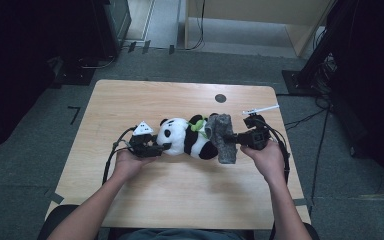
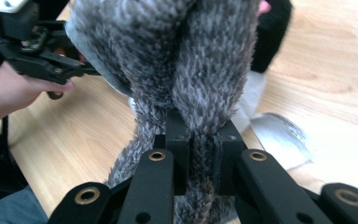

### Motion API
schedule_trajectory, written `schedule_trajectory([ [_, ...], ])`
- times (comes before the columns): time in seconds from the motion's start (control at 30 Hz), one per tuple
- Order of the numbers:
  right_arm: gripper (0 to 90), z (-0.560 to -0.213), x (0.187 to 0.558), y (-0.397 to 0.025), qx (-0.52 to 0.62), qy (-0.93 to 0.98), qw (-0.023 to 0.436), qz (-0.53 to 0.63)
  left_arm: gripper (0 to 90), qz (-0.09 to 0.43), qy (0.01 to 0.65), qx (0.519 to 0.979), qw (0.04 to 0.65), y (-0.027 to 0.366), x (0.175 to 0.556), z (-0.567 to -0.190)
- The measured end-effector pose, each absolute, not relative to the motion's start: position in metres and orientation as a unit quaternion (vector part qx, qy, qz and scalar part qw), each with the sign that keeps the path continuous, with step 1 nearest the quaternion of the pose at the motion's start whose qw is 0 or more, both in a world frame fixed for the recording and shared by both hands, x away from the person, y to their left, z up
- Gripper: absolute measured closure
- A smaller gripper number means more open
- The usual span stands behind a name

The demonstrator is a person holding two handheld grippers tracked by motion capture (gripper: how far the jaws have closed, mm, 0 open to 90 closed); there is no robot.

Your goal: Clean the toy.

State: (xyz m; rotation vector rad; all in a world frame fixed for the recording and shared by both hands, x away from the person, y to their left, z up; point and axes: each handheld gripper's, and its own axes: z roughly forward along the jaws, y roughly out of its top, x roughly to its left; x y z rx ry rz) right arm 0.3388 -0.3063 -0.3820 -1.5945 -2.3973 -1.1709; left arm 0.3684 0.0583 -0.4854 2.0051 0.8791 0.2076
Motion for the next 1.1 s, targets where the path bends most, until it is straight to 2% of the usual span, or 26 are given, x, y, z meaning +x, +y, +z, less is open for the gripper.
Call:
schedule_trajectory([
  [0.13, 81.1, -0.397, 0.343, -0.308, -0.519, -0.769, 0.028, -0.373, 45.3, 0.087, 0.353, 0.815, 0.451, 0.058, 0.368, -0.486],
  [0.23, 81.0, -0.409, 0.348, -0.304, -0.527, -0.777, 0.013, -0.344, 45.3, 0.087, 0.353, 0.815, 0.451, 0.058, 0.368, -0.486],
  [0.4, 81.0, -0.425, 0.354, -0.306, -0.534, -0.773, 0.023, -0.342, 45.3, 0.087, 0.353, 0.815, 0.452, 0.059, 0.368, -0.486],
  [0.7, 80.6, -0.442, 0.359, -0.314, -0.53, -0.78, 0.005, -0.333, 45.1, 0.087, 0.35, 0.814, 0.455, 0.059, 0.368, -0.486],
  [0.93, 80.5, -0.441, 0.36, -0.322, -0.54, -0.772, -0.001, -0.336, 45.0, 0.086, 0.351, 0.813, 0.456, 0.059, 0.369, -0.486],
  [1.1, 80.4, -0.433, 0.36, -0.33, -0.545, -0.763, -0.022, -0.347, 45.1, 0.087, 0.35, 0.814, 0.455, 0.059, 0.368, -0.485],
])
